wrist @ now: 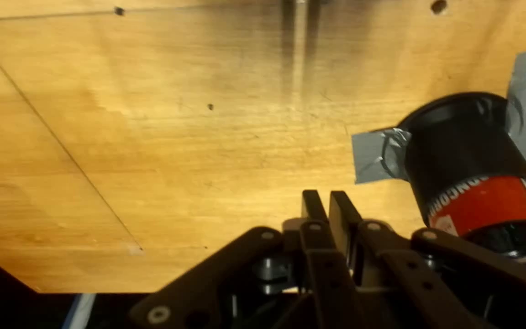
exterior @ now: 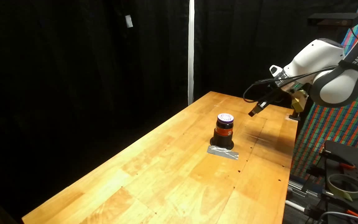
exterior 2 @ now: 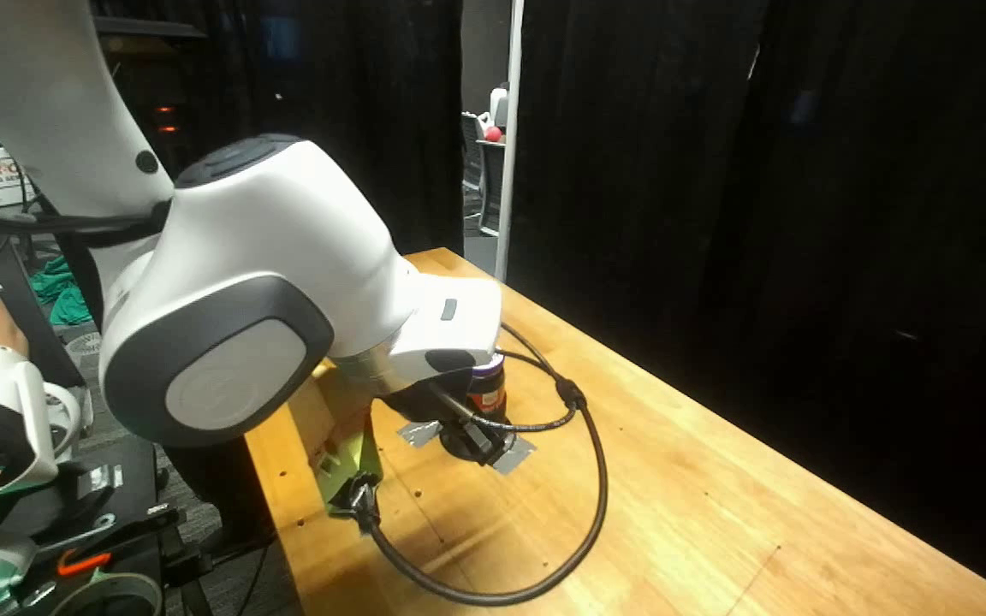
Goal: Put the elastic band on the cup
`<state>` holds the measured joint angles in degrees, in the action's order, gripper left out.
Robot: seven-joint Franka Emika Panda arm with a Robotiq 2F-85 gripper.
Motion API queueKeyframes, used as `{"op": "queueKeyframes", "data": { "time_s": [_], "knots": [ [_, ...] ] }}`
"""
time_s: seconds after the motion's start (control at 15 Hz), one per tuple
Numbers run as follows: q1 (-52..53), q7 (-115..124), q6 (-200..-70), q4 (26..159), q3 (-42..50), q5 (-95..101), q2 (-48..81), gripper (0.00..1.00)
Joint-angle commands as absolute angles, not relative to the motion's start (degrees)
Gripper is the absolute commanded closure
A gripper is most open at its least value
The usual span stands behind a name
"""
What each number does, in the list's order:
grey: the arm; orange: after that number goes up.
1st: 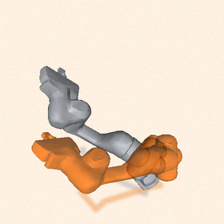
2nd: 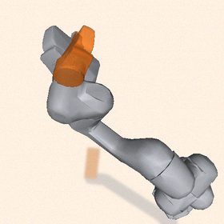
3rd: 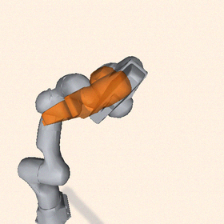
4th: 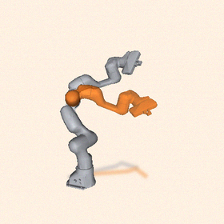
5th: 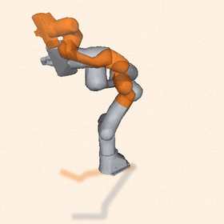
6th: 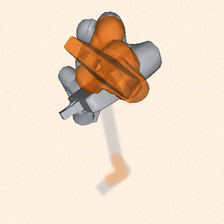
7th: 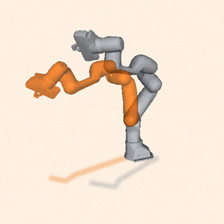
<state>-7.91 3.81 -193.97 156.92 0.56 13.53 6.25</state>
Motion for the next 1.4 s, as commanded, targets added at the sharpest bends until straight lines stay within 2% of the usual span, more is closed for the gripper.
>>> {"op": "queueKeyframes", "data": {
  "time_s": [0.0,0.2,0.47,1.0,1.07,1.33],
  "knots": [
    [-2.23,-5.37,-178.07,157.88,8.10,9.80,-3.08,0.55],
    [-5.79,4.00,-163.91,152.95,6.32,27.85,-4.94,0.32],
    [-1.76,-1.71,-145.46,148.38,0.45,24.23,-10.23,0.01],
    [7.97,-7.22,-110.44,124.75,-8.52,13.69,-12.28,0.00],
    [7.03,-4.75,-117.37,131.83,-7.89,16.27,-13.77,0.00],
    [8.26,-5.75,-111.39,126.23,-8.73,14.76,-13.45,0.00]
  ]
}}
